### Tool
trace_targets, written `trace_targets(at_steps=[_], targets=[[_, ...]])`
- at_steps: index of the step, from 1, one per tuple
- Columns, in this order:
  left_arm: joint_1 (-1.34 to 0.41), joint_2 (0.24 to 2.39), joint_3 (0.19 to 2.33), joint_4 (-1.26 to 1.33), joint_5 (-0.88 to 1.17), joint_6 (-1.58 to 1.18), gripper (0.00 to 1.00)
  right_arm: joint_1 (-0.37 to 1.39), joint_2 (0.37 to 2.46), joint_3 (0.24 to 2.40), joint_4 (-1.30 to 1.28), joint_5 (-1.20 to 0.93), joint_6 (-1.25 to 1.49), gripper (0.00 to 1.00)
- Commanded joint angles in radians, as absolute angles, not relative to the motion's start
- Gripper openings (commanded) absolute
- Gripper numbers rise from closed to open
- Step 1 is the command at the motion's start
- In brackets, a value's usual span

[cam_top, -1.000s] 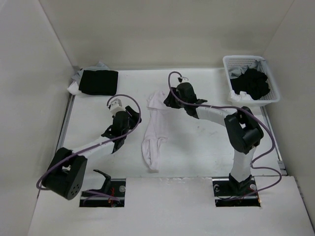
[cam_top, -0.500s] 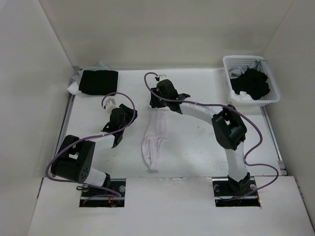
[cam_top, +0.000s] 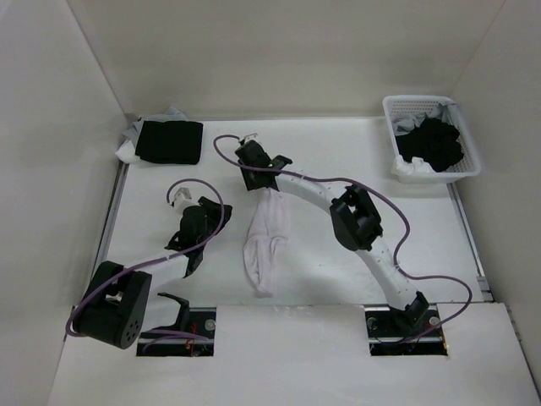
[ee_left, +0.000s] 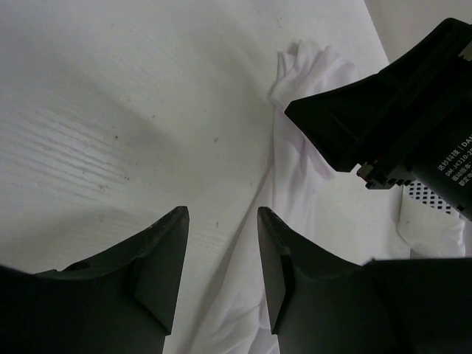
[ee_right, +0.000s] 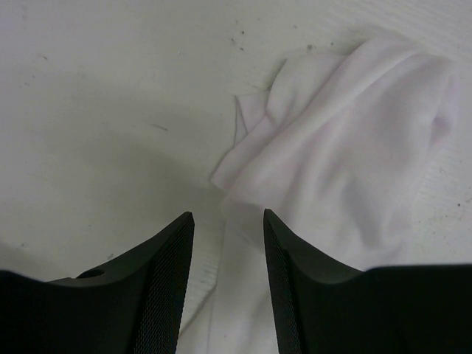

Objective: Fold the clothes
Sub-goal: Flatten the tank top out

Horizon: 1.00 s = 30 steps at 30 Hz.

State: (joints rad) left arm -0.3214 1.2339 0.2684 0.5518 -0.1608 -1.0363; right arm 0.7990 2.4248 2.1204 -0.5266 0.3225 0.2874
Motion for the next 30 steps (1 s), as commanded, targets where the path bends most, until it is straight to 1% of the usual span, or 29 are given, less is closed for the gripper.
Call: trace_targets(at_steps=[1,3,8,10,11,14,18,20,21,22,23,25,26,27,28,29,30], targets=[[-0.317,1.223,0.247,0.617,-0.124,-1.052,0.41,0.82,2.448,2.2,-0.6,0.413,0.258,0.48],[-0.32,1.236,0.241,0.638,-0.115,-1.052,0.41,0.823,2.46,2.21,-0.603,0.445,0.255,0.44],[-0.312,1.256,0.227,0.68,-0.089,-1.065,0.41,0.823,2.48,2.223,-0.609,0.488,0.255,0.27],[-0.311,1.256,0.227,0.681,-0.089,-1.065,0.41,0.823,2.487,2.229,-0.609,0.495,0.255,0.25],[-0.306,1.253,0.226,0.681,-0.089,-1.065,0.41,0.823,2.491,2.235,-0.612,0.495,0.253,0.26],[-0.297,1.244,0.222,0.681,-0.087,-1.065,0.41,0.823,2.494,2.241,-0.614,0.491,0.252,0.36],[-0.291,1.252,0.221,0.681,-0.084,-1.065,0.41,0.82,2.503,2.247,-0.604,0.476,0.247,0.33],[-0.292,1.264,0.219,0.687,-0.084,-1.065,0.41,0.818,2.503,2.247,-0.603,0.471,0.244,0.26],[-0.294,1.27,0.219,0.692,-0.084,-1.065,0.41,0.818,2.502,2.247,-0.601,0.468,0.245,0.23],[-0.295,1.275,0.219,0.696,-0.083,-1.066,0.41,0.818,2.499,2.243,-0.598,0.466,0.248,0.16],[-0.295,1.279,0.219,0.703,-0.083,-1.066,0.41,0.818,2.496,2.238,-0.589,0.466,0.249,0.12],[-0.295,1.284,0.222,0.707,-0.081,-1.069,0.41,0.818,2.493,2.23,-0.578,0.466,0.249,0.11],[-0.295,1.285,0.224,0.707,-0.08,-1.069,0.41,0.818,2.491,2.227,-0.577,0.466,0.249,0.14],[-0.294,1.285,0.224,0.707,-0.077,-1.069,0.41,0.817,2.491,2.227,-0.577,0.466,0.25,0.2],[-0.292,1.282,0.224,0.707,-0.077,-1.069,0.41,0.817,2.49,2.227,-0.577,0.465,0.253,0.34],[-0.291,1.281,0.222,0.707,-0.077,-1.069,0.41,0.818,2.49,2.227,-0.575,0.462,0.255,0.4],[-0.291,1.281,0.221,0.707,-0.077,-1.069,0.41,0.821,2.49,2.226,-0.569,0.462,0.255,0.41]])
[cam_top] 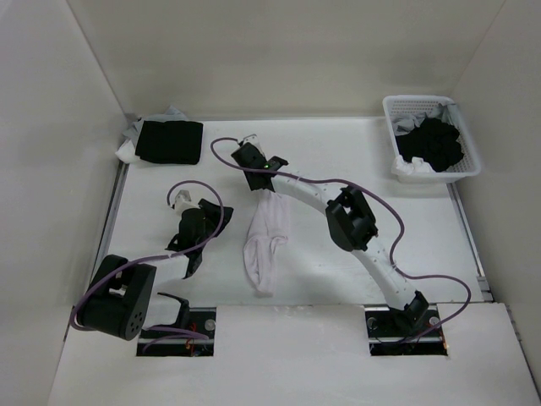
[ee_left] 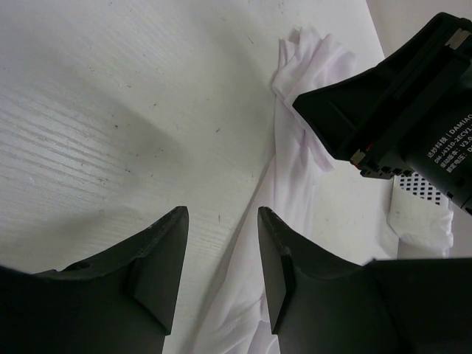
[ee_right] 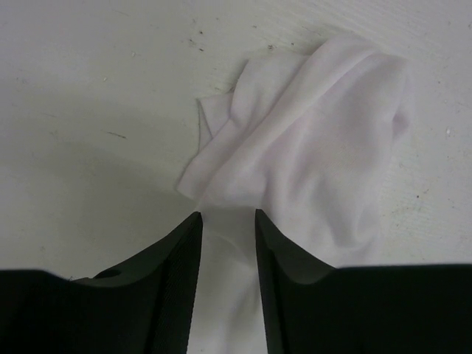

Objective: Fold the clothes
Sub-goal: Flatten the tank top out

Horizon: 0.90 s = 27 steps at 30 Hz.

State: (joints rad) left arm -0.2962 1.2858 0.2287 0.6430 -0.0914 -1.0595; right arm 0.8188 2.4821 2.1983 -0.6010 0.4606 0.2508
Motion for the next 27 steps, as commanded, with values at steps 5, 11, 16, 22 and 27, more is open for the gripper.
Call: trace_targets(at_steps=[5,11,16,22,27], targets=[[-0.289,1.285,0.219,0.707,-0.075,-1.071,0.41,0.821,2.494,2.229,-0.555,0.445,0.252,0.44],[-0.272,1.279,0.221,0.709,-0.054,-1.074,0.41,0.821,2.548,2.333,-0.683,0.436,0.236,0.38],[-0.239,1.281,0.201,0.744,-0.028,-1.086,0.41,0.818,2.557,2.358,-0.765,0.456,0.224,0.34],[-0.211,1.316,0.193,0.785,0.012,-1.094,0.41,0.806,2.565,2.384,-0.851,0.422,0.21,0.26],[-0.209,1.321,0.192,0.795,0.014,-1.097,0.41,0.8,2.514,2.308,-0.781,0.449,0.242,0.03]])
